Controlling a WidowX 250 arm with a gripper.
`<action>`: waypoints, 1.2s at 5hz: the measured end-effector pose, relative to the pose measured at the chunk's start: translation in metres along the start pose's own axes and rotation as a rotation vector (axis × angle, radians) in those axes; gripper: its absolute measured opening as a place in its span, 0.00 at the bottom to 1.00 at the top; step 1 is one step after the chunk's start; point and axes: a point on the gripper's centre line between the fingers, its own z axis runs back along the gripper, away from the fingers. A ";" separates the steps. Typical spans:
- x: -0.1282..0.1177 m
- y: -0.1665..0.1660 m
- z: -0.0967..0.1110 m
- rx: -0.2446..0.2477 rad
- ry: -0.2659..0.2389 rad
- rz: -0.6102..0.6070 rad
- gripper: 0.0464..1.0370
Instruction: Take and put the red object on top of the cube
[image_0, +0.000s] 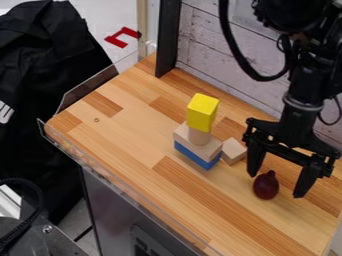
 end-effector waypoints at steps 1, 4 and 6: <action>-0.001 0.001 -0.007 0.000 0.026 0.003 0.96; 0.003 0.005 -0.022 -0.014 0.079 0.031 0.96; 0.007 0.007 -0.025 -0.056 0.087 0.048 0.65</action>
